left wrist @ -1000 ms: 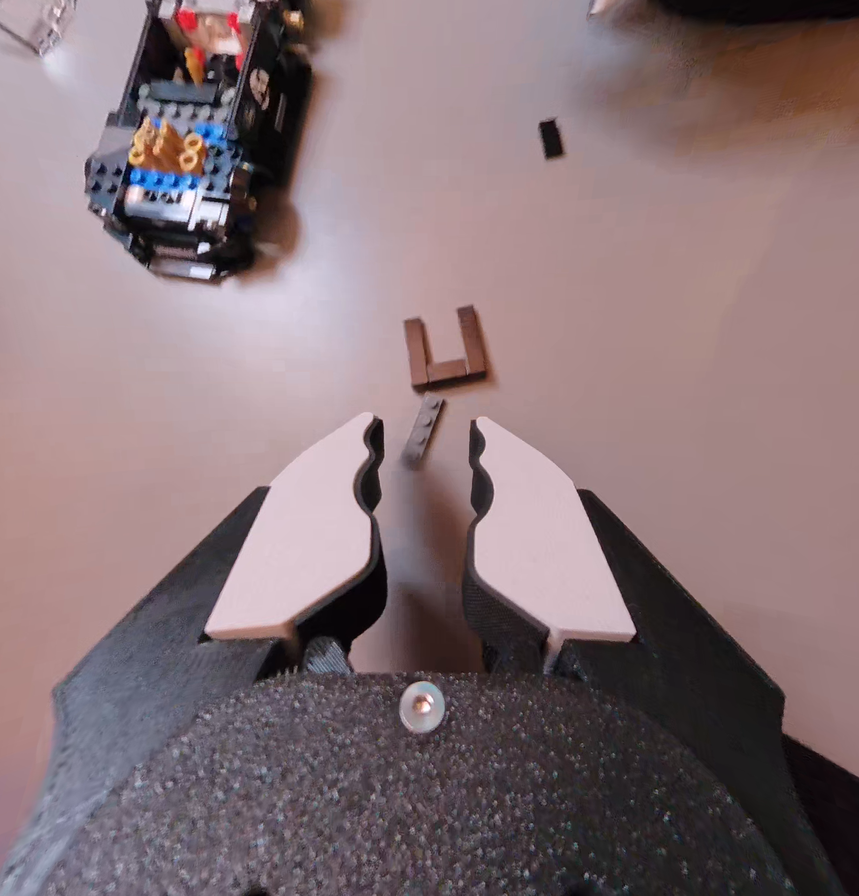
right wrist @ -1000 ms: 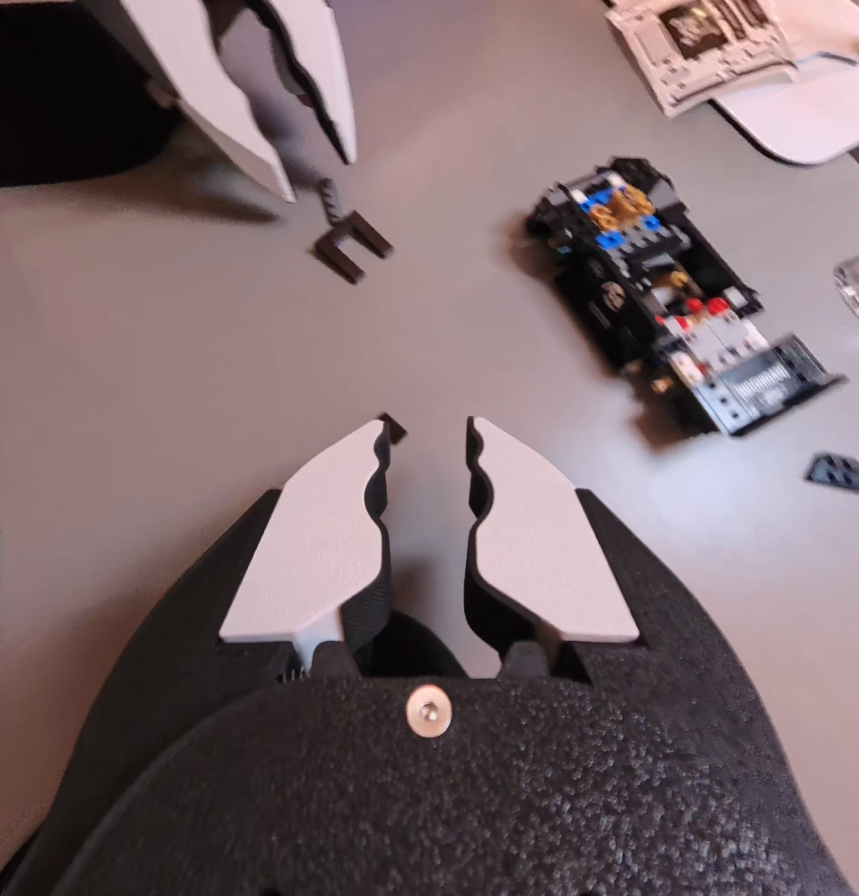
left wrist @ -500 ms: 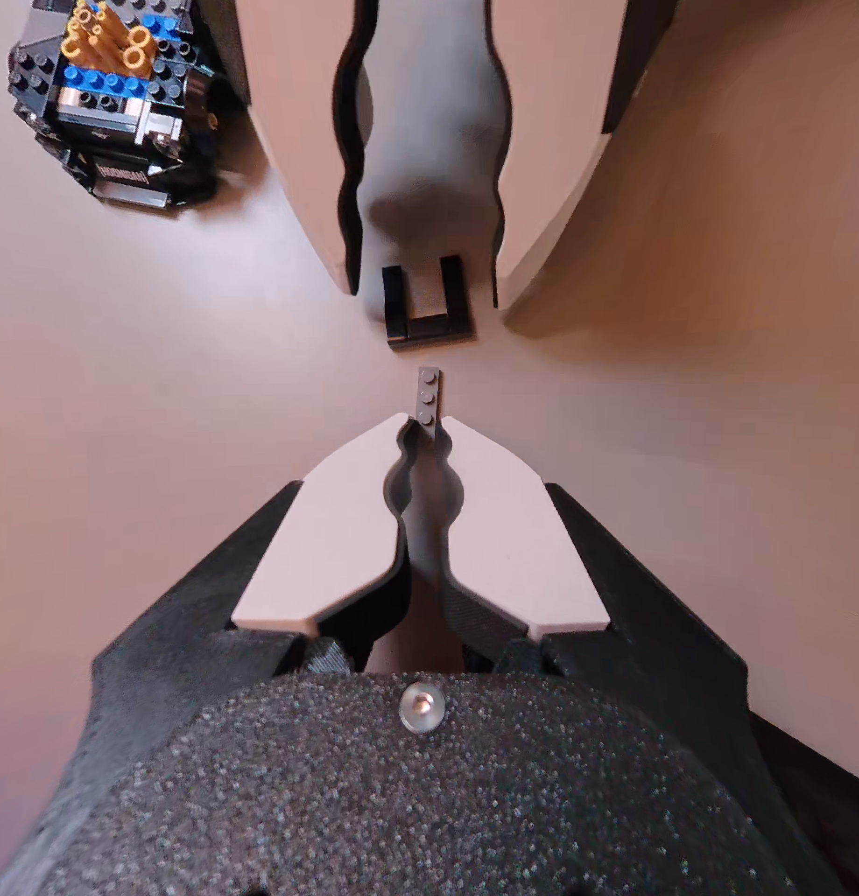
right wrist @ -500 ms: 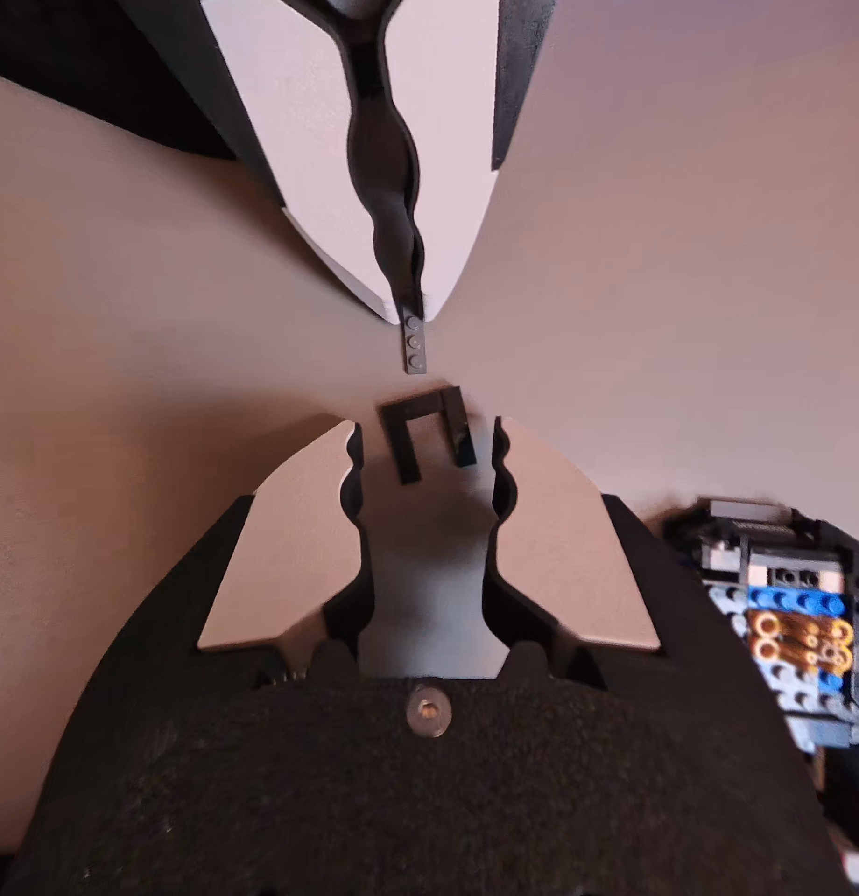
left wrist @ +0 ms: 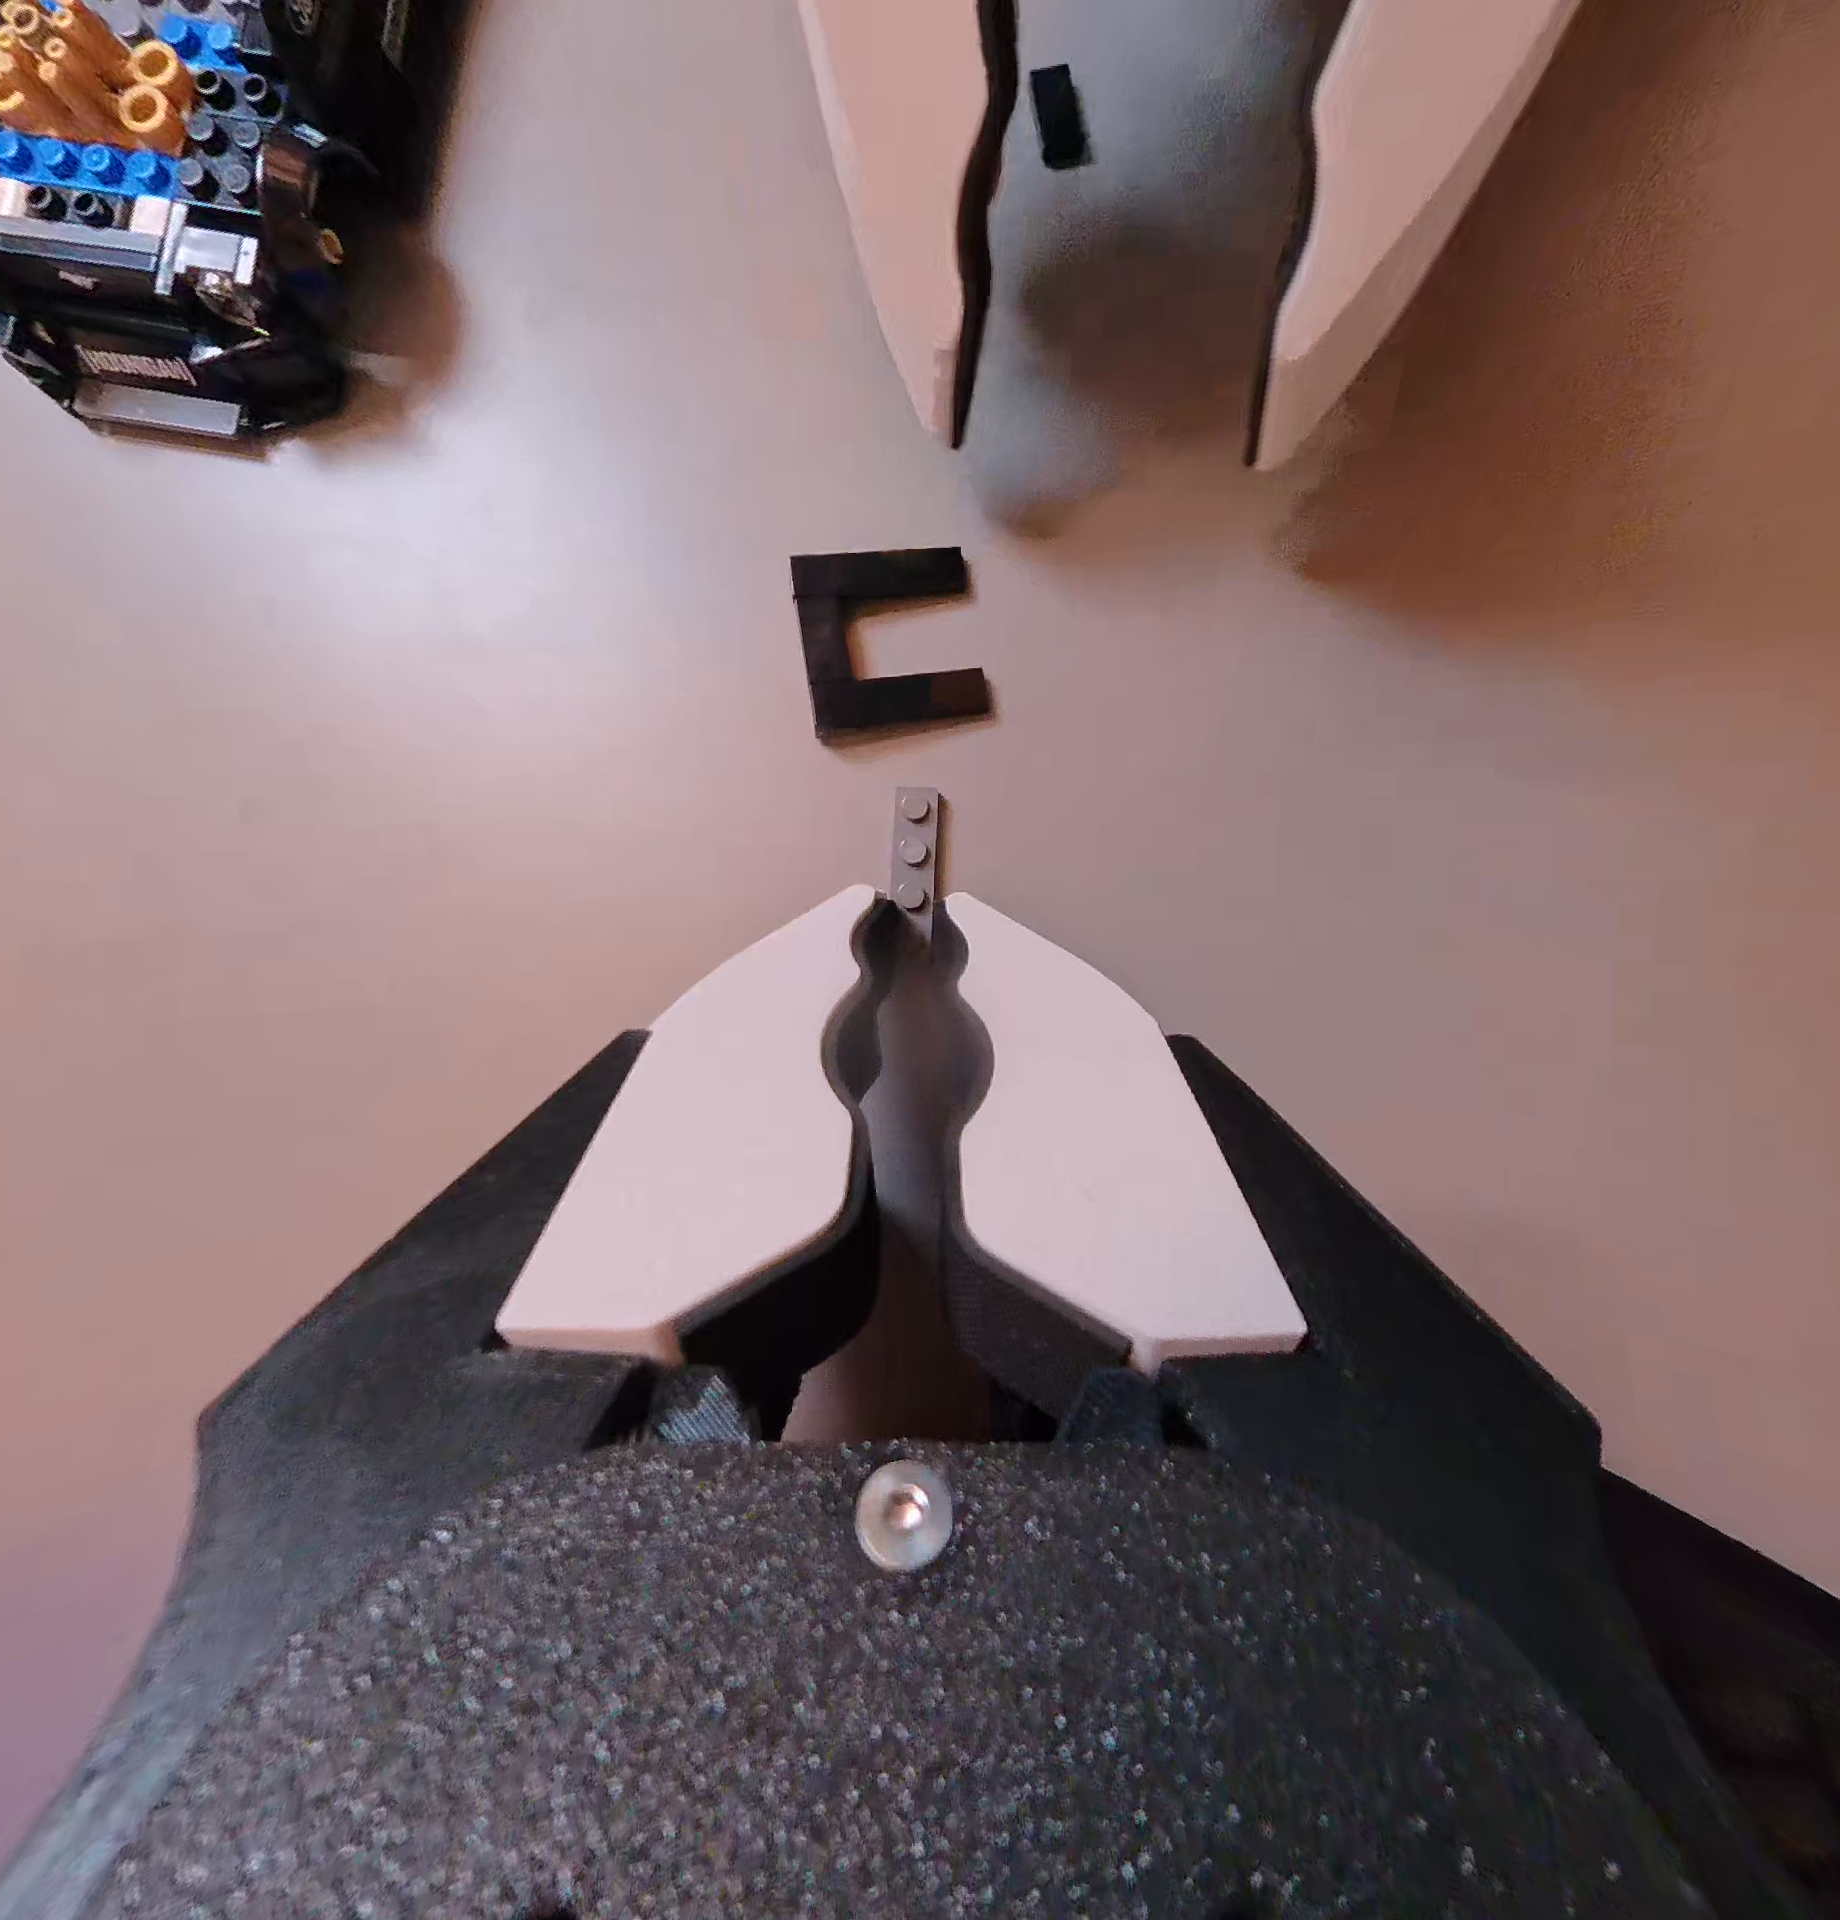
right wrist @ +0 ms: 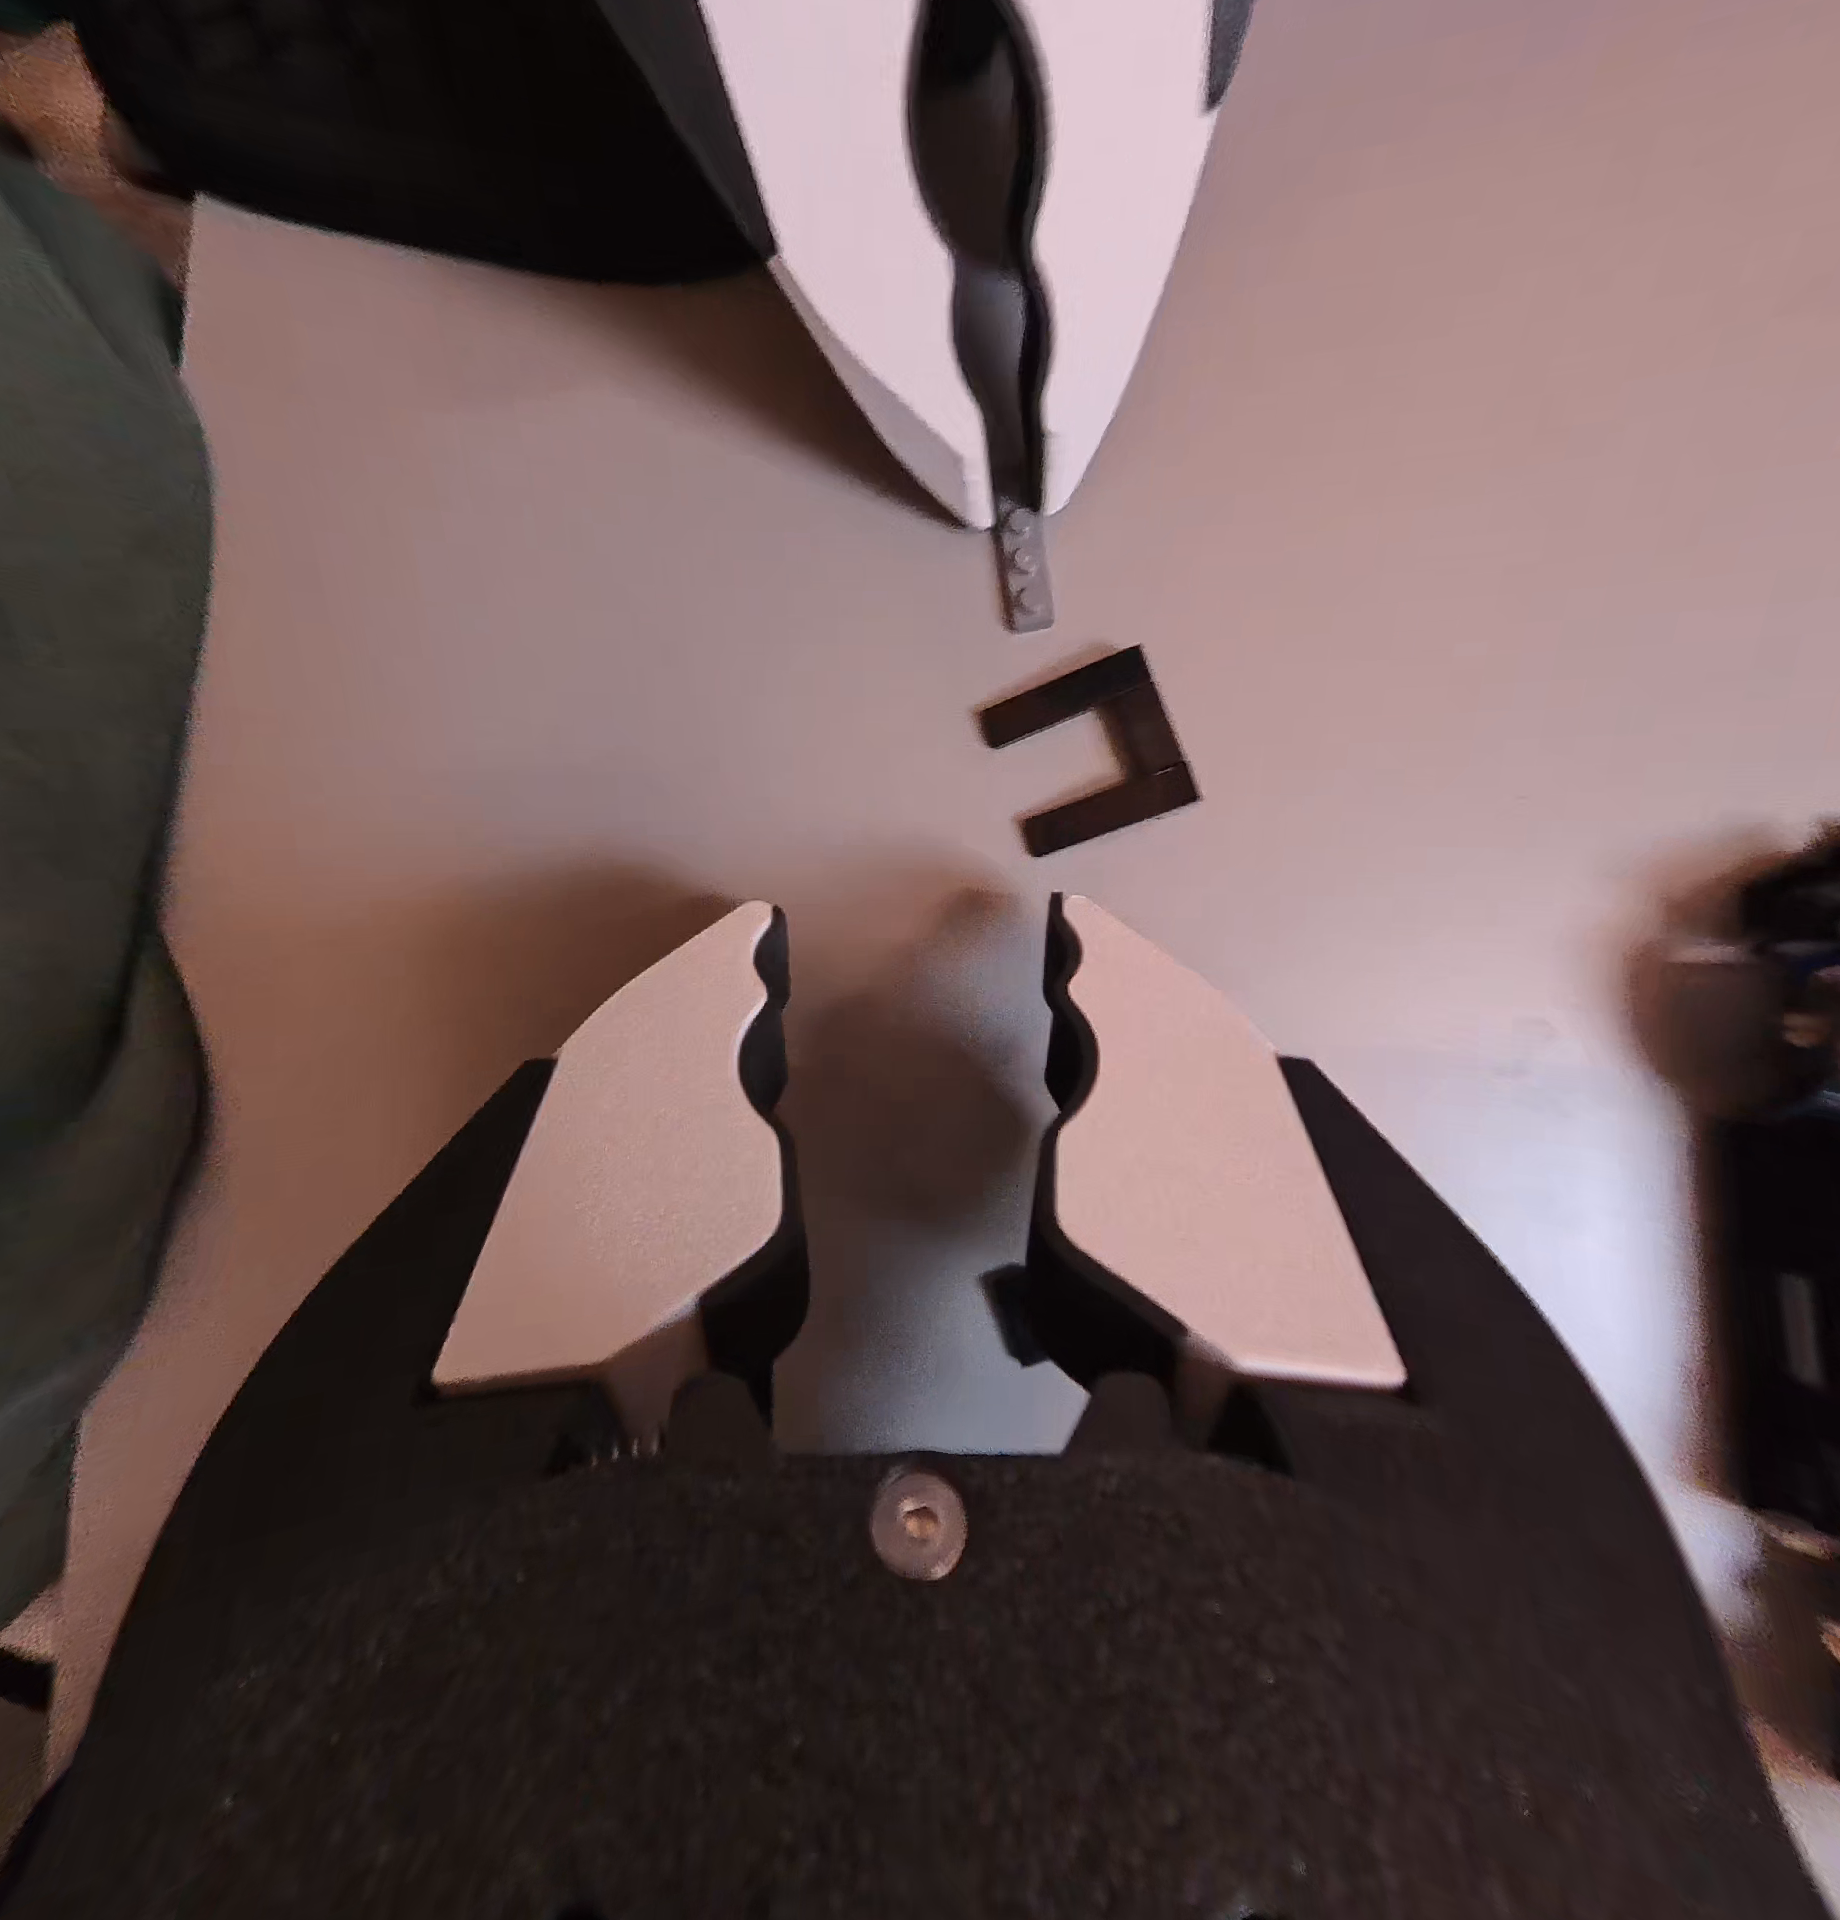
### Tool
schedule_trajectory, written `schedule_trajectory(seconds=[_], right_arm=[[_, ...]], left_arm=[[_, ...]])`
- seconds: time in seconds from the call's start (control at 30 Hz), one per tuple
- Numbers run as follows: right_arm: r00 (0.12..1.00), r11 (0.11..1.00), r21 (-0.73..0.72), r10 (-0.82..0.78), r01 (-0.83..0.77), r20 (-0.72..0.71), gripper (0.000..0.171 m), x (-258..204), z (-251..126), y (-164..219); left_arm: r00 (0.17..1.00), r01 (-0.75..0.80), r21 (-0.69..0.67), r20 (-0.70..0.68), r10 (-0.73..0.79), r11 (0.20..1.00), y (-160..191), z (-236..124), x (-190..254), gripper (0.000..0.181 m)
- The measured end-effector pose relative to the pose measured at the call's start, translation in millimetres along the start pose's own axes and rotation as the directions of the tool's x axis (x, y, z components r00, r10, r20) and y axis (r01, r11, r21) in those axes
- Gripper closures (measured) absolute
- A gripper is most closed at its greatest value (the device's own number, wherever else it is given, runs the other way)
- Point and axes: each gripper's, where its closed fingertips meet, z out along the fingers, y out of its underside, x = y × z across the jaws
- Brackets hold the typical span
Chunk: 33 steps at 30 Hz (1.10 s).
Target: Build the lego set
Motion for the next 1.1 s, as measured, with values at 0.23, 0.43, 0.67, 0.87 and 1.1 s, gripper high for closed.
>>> schedule_trajectory(seconds=[0.23, 0.43, 0.67, 0.87, 1.1], right_arm=[[0.990, 0.999, 0.028, -0.030, 0.034, -0.135, 0.147, 39.1, 0.5, -25.7], [0.968, 0.965, -0.140, -0.235, 0.222, -0.085, 0.148, 44.3, 21.1, -29.3], [0.962, 0.947, -0.193, -0.268, 0.255, -0.045, 0.159, 46.1, 27.3, -25.0], [0.971, 0.960, -0.172, -0.234, 0.223, -0.049, 0.163, 44.3, 26.4, -22.7], [0.986, 0.987, -0.106, -0.128, 0.117, -0.103, 0.163, 44.4, 4.1, -15.5]], left_arm=[[1.000, -0.021, 0.016, -0.019, 0.022, 1.000, -8.2, 6.0, 9.5, 0.175], [0.999, -0.023, 0.035, -0.047, 0.024, 0.999, -9.4, 6.1, 14.9, 0.170], [0.999, 0.013, 0.078, -0.042, -0.009, 0.997, -8.0, -6.2, 8.1, 0.166], [0.999, 0.022, 0.042, -0.050, -0.020, 0.999, -0.9, 0.0, 8.4, 0.166], [0.997, 0.003, 0.075, -0.075, 0.003, 0.997, -13.4, 8.7, 16.8, 0.164]])
